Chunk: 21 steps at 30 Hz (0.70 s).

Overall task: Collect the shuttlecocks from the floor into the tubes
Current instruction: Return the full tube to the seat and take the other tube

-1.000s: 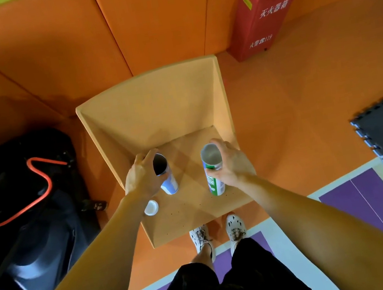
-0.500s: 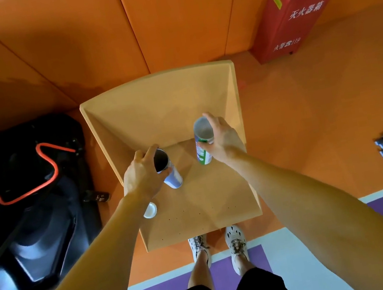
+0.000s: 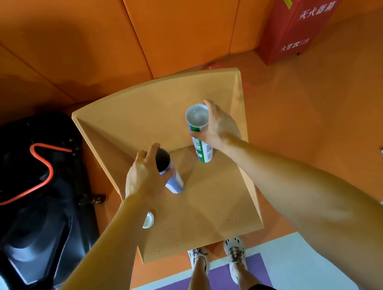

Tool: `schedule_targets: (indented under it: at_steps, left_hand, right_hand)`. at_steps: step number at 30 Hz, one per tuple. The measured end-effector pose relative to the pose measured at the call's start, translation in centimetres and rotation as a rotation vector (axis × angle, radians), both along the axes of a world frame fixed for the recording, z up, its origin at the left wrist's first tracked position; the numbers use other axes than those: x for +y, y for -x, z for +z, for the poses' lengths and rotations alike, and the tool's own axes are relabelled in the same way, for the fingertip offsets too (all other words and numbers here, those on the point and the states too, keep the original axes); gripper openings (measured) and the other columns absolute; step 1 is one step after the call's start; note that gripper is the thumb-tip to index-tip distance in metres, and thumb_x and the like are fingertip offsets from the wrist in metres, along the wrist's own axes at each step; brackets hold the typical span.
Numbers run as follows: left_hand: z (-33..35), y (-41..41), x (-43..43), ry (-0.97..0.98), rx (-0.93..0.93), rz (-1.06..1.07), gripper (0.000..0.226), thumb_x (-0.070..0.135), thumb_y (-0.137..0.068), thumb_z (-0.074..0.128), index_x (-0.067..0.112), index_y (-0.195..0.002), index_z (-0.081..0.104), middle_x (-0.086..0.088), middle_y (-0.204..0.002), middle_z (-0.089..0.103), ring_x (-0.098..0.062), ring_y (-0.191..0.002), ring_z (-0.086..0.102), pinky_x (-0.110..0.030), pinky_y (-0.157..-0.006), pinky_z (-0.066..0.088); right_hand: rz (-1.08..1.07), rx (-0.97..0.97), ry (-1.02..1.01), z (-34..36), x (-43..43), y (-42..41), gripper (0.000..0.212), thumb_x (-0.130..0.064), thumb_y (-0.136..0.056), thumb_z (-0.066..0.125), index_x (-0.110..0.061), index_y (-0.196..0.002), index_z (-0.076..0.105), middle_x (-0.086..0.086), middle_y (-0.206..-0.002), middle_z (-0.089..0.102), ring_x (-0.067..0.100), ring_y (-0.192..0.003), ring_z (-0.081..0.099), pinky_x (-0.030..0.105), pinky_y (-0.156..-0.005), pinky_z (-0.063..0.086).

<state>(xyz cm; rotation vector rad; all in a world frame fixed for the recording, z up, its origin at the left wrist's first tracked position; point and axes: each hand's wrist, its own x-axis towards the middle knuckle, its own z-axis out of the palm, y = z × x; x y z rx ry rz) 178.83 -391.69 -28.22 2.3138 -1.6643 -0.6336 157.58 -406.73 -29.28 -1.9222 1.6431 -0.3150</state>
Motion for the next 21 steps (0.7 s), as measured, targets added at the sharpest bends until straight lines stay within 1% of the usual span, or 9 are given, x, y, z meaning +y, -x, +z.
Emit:
schedule_targets:
  at_steps: [5, 8, 12, 15, 16, 18, 19, 21]
  left_hand:
    - [-0.1, 0.0, 0.7, -0.007, 0.06, 0.049, 0.076, 0.05, -0.086, 0.087, 0.036, -0.152, 0.052, -0.001, -0.12, 0.065, -0.032, -0.103, 0.068, -0.044, -0.085, 0.06]
    - [-0.2, -0.1, 1.6, -0.004, 0.05, 0.06, 0.076, 0.053, -0.086, 0.087, 0.037, -0.152, 0.052, 0.001, -0.119, 0.065, -0.03, -0.102, 0.067, -0.042, -0.084, 0.06]
    - [-0.1, 0.2, 3.4, 0.009, 0.026, 0.088, 0.077, 0.053, -0.086, 0.088, 0.035, -0.153, 0.053, 0.0, -0.122, 0.065, -0.032, -0.102, 0.068, -0.041, -0.081, 0.06]
    - [0.3, 0.6, 5.4, 0.038, 0.008, 0.129, 0.078, 0.057, -0.087, 0.086, 0.038, -0.155, 0.052, 0.0, -0.124, 0.066, -0.03, -0.101, 0.068, -0.041, -0.08, 0.062]
    - [0.5, 0.8, 6.2, 0.045, 0.004, 0.144, 0.078, 0.059, -0.087, 0.085, 0.039, -0.154, 0.051, 0.001, -0.123, 0.065, -0.029, -0.1, 0.068, -0.041, -0.079, 0.063]
    - [0.9, 0.9, 7.8, 0.066, -0.001, 0.176, 0.077, 0.063, -0.085, 0.085, 0.042, -0.152, 0.052, 0.004, -0.118, 0.065, -0.028, -0.097, 0.068, -0.042, -0.077, 0.063]
    - [1.1, 1.0, 8.8, 0.081, 0.001, 0.194, 0.078, 0.064, -0.084, 0.085, 0.042, -0.151, 0.053, 0.004, -0.116, 0.064, -0.028, -0.096, 0.068, -0.042, -0.076, 0.063]
    - [1.9, 1.3, 10.4, 0.113, 0.003, 0.231, 0.078, 0.066, -0.083, 0.085, 0.042, -0.15, 0.055, 0.006, -0.113, 0.064, -0.026, -0.095, 0.067, -0.04, -0.076, 0.062]
  right_hand:
    - [0.013, 0.028, -0.039, 0.3, 0.5, 0.1, 0.112, -0.052, -0.07, 0.091, -0.019, -0.159, 0.031, 0.0, -0.149, 0.054, 0.025, -0.126, 0.061, 0.037, -0.095, 0.053]
    - [0.019, 0.049, -0.067, 0.7, 0.7, 0.3, 0.114, -0.052, -0.066, 0.093, -0.019, -0.157, 0.032, 0.002, -0.146, 0.056, 0.026, -0.124, 0.062, 0.038, -0.093, 0.054]
    - [0.071, 0.104, -0.111, 0.8, 2.0, 1.7, 0.102, -0.05, -0.062, 0.095, -0.02, -0.142, 0.04, 0.001, -0.133, 0.058, 0.025, -0.112, 0.065, 0.039, -0.083, 0.055]
    - [0.083, 0.143, -0.145, 0.5, 4.1, 3.4, 0.097, -0.048, -0.066, 0.095, -0.017, -0.14, 0.04, 0.004, -0.131, 0.058, 0.027, -0.11, 0.065, 0.037, -0.077, 0.052]
    - [0.067, 0.162, -0.165, 0.5, 5.1, 3.9, 0.097, -0.048, -0.068, 0.094, -0.015, -0.141, 0.04, 0.006, -0.132, 0.058, 0.028, -0.112, 0.065, 0.038, -0.079, 0.053]
    - [0.046, 0.18, -0.216, 0.1, 7.3, 4.9, 0.094, -0.05, -0.073, 0.092, -0.014, -0.144, 0.042, 0.006, -0.137, 0.058, 0.028, -0.119, 0.064, 0.039, -0.09, 0.054]
    - [0.073, 0.176, -0.247, -0.4, 8.5, 5.2, 0.089, -0.05, -0.076, 0.089, -0.016, -0.146, 0.045, 0.005, -0.139, 0.059, 0.026, -0.121, 0.063, 0.037, -0.095, 0.053]
    - [0.236, 0.159, -0.315, -1.0, 11.2, 5.2, 0.08, -0.049, -0.08, 0.085, -0.021, -0.146, 0.051, 0.001, -0.138, 0.062, 0.02, -0.117, 0.065, 0.032, -0.095, 0.055]
